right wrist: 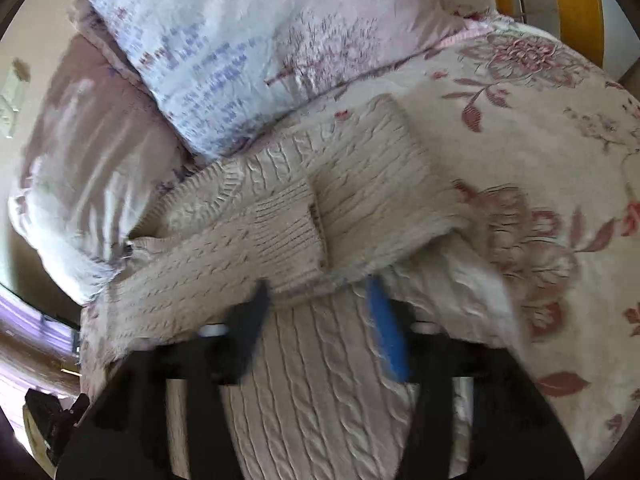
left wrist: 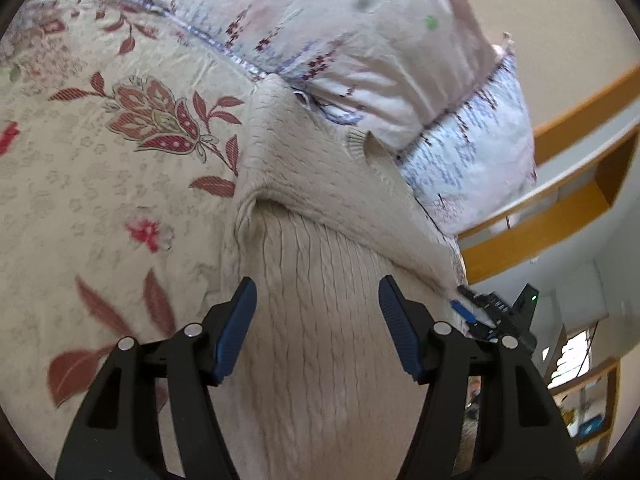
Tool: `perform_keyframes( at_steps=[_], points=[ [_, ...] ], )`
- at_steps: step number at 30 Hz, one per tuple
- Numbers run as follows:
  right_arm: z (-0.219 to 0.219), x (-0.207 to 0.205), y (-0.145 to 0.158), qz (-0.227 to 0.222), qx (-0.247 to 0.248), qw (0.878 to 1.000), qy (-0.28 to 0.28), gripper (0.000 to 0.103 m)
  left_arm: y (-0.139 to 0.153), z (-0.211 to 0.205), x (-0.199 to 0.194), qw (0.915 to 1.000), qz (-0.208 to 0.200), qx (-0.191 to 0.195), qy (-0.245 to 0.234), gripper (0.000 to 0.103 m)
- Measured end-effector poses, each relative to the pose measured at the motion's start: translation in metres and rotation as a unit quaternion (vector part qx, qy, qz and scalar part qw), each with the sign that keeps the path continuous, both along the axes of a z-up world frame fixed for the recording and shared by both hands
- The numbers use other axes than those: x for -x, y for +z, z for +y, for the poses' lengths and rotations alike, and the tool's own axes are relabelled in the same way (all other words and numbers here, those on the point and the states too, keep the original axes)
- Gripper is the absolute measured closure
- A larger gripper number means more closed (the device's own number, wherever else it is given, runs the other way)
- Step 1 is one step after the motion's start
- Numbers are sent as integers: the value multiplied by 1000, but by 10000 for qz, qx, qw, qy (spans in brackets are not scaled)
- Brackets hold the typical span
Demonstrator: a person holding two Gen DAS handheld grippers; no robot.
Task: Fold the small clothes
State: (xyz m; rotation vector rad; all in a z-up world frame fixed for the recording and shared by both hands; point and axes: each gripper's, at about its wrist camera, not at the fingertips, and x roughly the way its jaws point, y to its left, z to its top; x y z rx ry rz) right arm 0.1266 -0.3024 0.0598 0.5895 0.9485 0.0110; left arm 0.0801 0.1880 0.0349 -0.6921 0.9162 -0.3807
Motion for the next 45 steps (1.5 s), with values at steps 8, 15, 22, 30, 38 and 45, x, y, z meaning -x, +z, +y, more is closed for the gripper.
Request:
perform_keyframes(
  at_steps=[8, 15, 22, 30, 38, 45],
  points=[
    [-45, 55, 6, -378, -322, 9986, 169, 43, 5, 6, 42, 9989, -67, -437, -157, 39],
    [-72, 96, -8, -31, -486, 9980, 408, 44, -2, 6, 75, 9991, 61, -339, -247, 40],
    [-69, 135, -17, 123, -631, 9940, 884, 57, -10, 3, 106, 9994, 109, 37, -324, 48],
    [-66, 172, -27, 1, -1463, 9831, 1097, 67, -19, -12, 131, 9963, 124, 457, -715, 66],
    [-80, 198, -31, 284, -1404, 9858, 872, 69, -29, -21, 140, 9931, 259, 640, -945, 71],
    [-59, 205, -37, 623, -1349, 9790, 1398, 68, -28, -27, 141, 9907, 252, 675, -1152, 67]
  ],
)
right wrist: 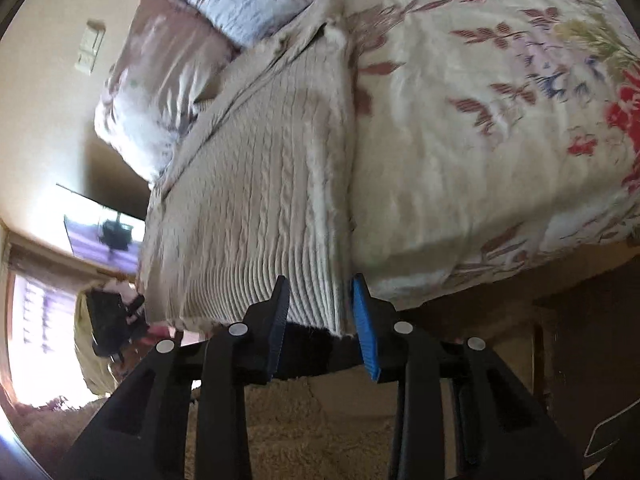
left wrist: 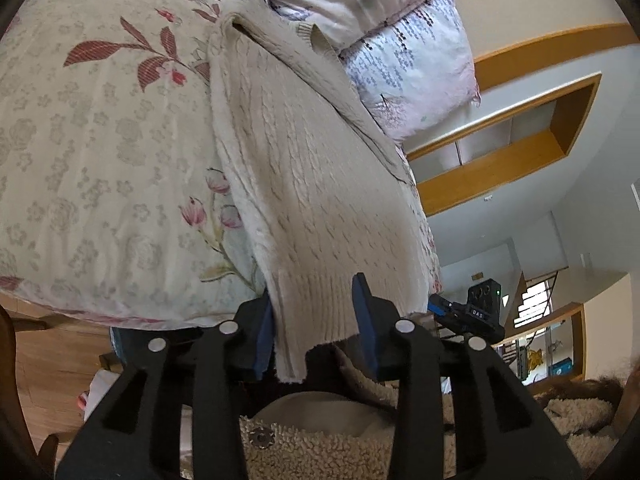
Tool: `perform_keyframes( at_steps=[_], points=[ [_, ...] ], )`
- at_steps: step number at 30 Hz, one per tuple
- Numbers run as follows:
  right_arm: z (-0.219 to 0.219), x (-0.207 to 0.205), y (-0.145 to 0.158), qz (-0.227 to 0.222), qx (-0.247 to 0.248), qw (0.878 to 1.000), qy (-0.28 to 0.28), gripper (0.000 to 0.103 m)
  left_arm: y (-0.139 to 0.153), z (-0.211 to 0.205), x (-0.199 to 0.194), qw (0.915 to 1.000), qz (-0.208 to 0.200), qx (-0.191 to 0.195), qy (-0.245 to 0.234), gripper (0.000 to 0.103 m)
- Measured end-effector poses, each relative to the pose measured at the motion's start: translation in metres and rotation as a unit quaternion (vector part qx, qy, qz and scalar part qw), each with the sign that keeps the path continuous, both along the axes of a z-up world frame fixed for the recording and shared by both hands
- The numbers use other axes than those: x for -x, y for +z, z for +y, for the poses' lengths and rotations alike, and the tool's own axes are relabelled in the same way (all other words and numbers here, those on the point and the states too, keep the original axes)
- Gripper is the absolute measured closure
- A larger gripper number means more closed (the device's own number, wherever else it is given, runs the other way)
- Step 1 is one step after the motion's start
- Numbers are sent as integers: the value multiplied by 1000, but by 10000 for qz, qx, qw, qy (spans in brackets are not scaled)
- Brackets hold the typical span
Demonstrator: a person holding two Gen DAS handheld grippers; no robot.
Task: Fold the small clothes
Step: 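Grasp the ribbed hem with both grippers and lift it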
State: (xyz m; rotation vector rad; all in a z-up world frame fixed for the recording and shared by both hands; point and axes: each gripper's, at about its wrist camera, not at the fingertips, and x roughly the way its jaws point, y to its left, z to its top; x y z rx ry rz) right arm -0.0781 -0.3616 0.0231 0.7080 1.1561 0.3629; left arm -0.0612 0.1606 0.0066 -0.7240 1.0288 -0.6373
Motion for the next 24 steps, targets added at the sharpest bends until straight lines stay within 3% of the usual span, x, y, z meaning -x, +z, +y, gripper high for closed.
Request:
perform_keyframes(
  at_steps=[2, 4, 5, 7, 12, 16, 24],
  points=[
    [7, -2, 0, -66, -131, 9998, 126, 69, 0, -3, 0, 10000, 5, -5, -78, 67],
    [13, -4, 3, -164, -146, 9994, 257, 85, 2, -6, 0, 9999, -19, -51, -136, 71],
    [15, -5, 5, -213, -122, 9993, 265, 88, 3, -8, 0, 9998, -32, -83, -171, 77],
    [19, -8, 11, -388, -83, 9988, 274, 91, 5, -11, -2, 9997, -63, -150, -200, 90],
    [25, -10, 40, -1137, 360, 9928, 87, 94, 13, -9, -7, 9993, -278, -224, -57, 96],
    [29, -10, 70, -1931, 1174, 9736, -333, 95, 29, -3, -16, 9973, -555, -439, 175, 97],
    [37, -24, 107, -2969, 2452, 9168, -1061, 97, 64, 12, -52, 9860, -1017, -937, 931, 97]
  ],
)
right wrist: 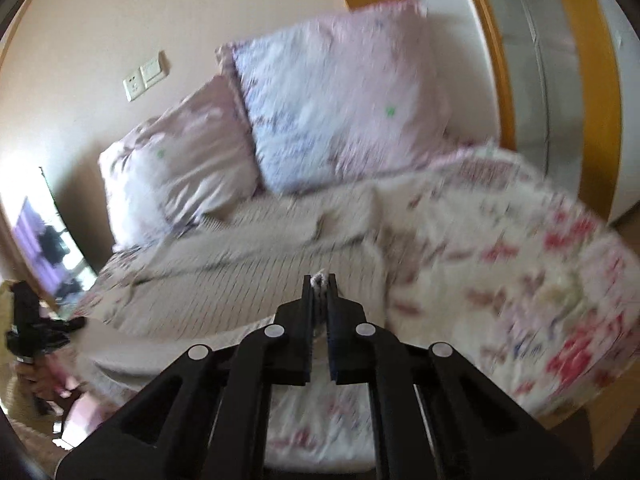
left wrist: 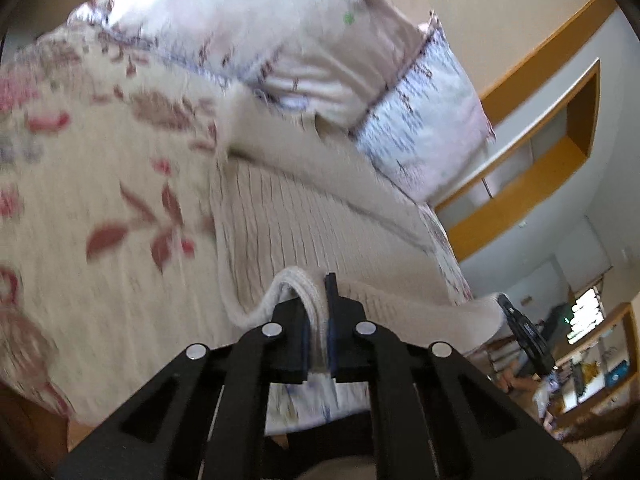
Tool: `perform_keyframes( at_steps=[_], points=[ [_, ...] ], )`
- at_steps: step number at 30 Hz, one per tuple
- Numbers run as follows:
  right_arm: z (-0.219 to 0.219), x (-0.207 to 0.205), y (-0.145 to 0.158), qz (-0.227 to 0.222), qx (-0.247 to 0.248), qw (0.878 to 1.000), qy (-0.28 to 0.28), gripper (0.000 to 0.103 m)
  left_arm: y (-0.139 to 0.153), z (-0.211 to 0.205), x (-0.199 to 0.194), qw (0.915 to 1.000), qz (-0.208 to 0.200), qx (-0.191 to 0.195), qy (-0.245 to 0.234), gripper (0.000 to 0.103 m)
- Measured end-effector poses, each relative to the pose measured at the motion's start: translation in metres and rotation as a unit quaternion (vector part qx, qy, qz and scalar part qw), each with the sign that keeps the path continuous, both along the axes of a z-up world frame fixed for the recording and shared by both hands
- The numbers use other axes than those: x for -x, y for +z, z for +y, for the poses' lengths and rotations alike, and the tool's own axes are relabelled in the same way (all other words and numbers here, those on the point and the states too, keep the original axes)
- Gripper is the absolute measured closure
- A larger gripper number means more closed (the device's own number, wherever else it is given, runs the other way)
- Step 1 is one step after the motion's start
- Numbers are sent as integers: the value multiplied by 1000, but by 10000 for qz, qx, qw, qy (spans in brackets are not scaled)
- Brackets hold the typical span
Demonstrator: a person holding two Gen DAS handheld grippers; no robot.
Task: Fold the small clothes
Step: 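Grasp the ribbed hem with both grippers and lift it, then fold the held hem up toward the collar with both grippers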
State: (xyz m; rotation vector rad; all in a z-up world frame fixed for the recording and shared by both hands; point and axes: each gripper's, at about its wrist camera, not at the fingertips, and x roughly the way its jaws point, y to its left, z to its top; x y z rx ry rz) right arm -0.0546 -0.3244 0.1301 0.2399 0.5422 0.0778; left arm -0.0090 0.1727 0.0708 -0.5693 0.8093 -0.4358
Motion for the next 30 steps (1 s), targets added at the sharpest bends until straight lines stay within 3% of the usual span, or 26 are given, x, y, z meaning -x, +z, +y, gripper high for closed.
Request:
perform_keyframes(
  at_steps=[8, 13, 14, 17, 20, 23, 26, 27, 28, 30],
  points=[
    [27, -33, 29, -747, 1335, 9875, -384, 98, 42, -18, -46, 9944, -561, -870, 219, 97],
    [23, -72, 46, -913, 1378, 9850, -497, 103, 56, -23, -87, 9930, -638, -921, 368, 97],
    [24, -84, 45, -693, 1303, 9886, -294, 103, 57, -25, -95, 9934, -600, -903, 366, 97],
    [9, -119, 19, 485, 481, 9977, -4, 103, 52, -31, -113, 9936, -466, -976, 327, 97],
    [-15, -132, -13, 1340, -596, 9892, 46, 98, 33, -32, -129, 9953, -157, -897, 324, 97],
    [-42, -136, -42, 1931, -1996, 9606, 133, 86, 12, -22, -146, 9964, 228, -683, 458, 97],
    [-31, -133, -48, 2217, -2330, 9434, 805, 80, 2, -18, -152, 9965, 421, -539, 476, 97],
    [-28, -129, -48, 2250, -2527, 9352, 1048, 74, 0, -18, -153, 9964, 425, -552, 476, 97],
    [-25, -122, -49, 2309, -2897, 9194, 1323, 62, 0, -18, -153, 9965, 417, -562, 464, 97],
    [-24, -111, -50, 2437, -3117, 9079, 1383, 49, 0, -18, -153, 9966, 410, -552, 450, 97]
  ],
)
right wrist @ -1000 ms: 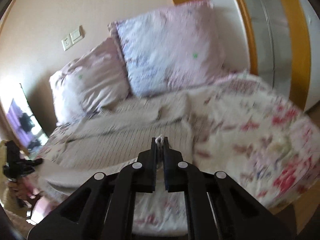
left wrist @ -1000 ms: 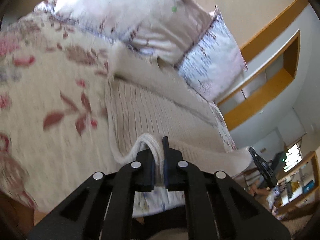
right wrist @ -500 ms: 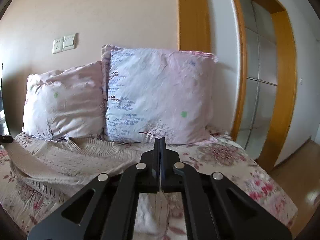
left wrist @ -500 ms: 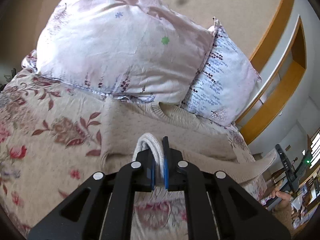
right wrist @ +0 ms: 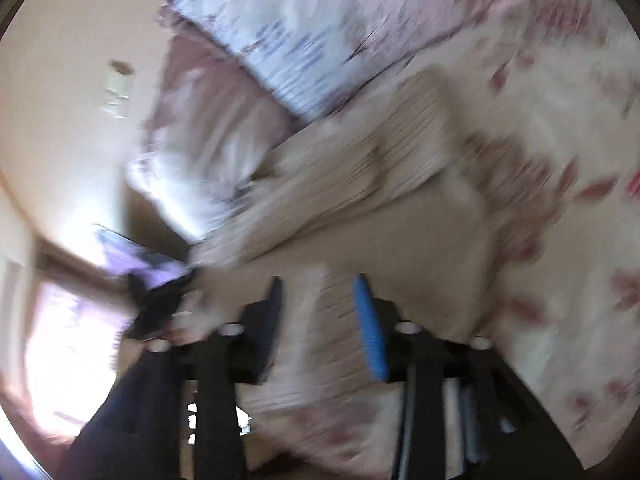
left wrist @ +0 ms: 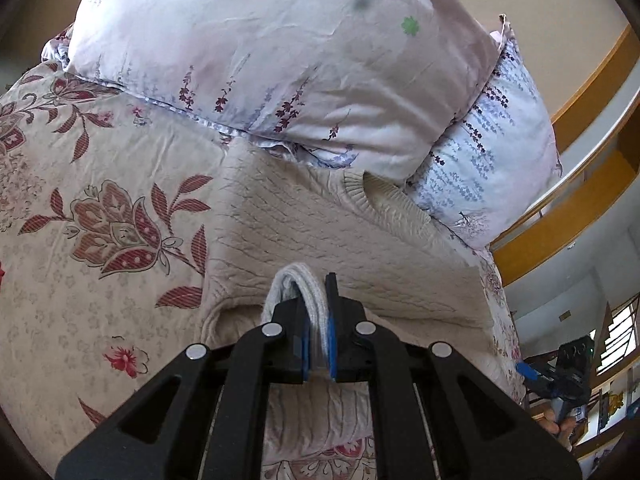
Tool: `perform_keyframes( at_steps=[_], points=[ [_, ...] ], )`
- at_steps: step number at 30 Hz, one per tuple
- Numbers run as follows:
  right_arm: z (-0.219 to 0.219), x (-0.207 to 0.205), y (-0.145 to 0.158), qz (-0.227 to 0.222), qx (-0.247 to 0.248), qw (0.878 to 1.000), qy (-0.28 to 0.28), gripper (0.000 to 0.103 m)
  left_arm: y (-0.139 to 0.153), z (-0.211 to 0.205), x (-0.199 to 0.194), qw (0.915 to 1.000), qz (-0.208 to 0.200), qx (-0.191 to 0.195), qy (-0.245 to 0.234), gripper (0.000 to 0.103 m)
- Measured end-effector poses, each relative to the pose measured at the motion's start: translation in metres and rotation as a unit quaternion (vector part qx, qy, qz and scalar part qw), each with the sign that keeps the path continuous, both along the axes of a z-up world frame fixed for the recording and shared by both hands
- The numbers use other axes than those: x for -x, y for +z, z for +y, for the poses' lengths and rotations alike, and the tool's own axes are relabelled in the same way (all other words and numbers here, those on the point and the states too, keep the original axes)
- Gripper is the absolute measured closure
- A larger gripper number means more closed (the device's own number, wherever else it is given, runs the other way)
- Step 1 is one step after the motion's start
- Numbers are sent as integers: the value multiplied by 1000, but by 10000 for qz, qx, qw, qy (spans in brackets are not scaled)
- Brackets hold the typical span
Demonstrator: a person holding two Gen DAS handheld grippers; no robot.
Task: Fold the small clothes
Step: 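Fold the held hem up toward the collar with both grippers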
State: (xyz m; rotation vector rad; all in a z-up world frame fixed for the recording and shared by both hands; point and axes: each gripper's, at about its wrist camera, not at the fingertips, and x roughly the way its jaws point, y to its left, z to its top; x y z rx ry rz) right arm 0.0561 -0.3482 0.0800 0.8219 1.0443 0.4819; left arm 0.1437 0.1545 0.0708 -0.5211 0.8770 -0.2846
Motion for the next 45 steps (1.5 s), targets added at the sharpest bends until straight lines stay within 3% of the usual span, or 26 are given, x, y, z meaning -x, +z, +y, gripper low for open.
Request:
perform_keyframes(
  at_steps=[4, 7, 14, 17, 18, 21, 24, 31, 40, 45],
  points=[
    [4, 30, -10, 572, 409, 9975, -9, 48, 1, 0, -1, 10000, -17, 21, -43, 97],
    [7, 45, -33, 896, 71, 9959, -107, 48, 0, 0, -2, 10000, -20, 30, -64, 97],
    [44, 40, -71, 899, -700, 9933, 169, 50, -5, 2, -1, 9999, 46, 100, -21, 96],
    [63, 35, -69, 618, -498, 9964, 312, 87, -5, 3, 1, 9999, 42, 117, -14, 96],
    [65, 33, -64, 470, -369, 9978, 293, 94, -4, 3, 1, 9999, 35, 131, -10, 96],
    [59, 34, -29, -390, 228, 9990, -26, 95, -1, 4, 3, 9998, -32, 178, -5, 96],
    [54, 35, 7, -1097, 835, 9899, -329, 95, 5, 4, 7, 9996, -157, 251, -14, 97],
    [49, 27, 71, -2308, 2348, 9387, -1027, 96, 25, 7, 13, 9979, -471, 437, 95, 97],
    [59, -33, 86, -2905, 3013, 8980, -1358, 96, 67, 12, 1, 9923, -1093, 437, 383, 97],
    [57, -75, 70, -2695, 3006, 9032, -1460, 96, 74, 5, -26, 9914, -1190, 246, 483, 97]
  ],
)
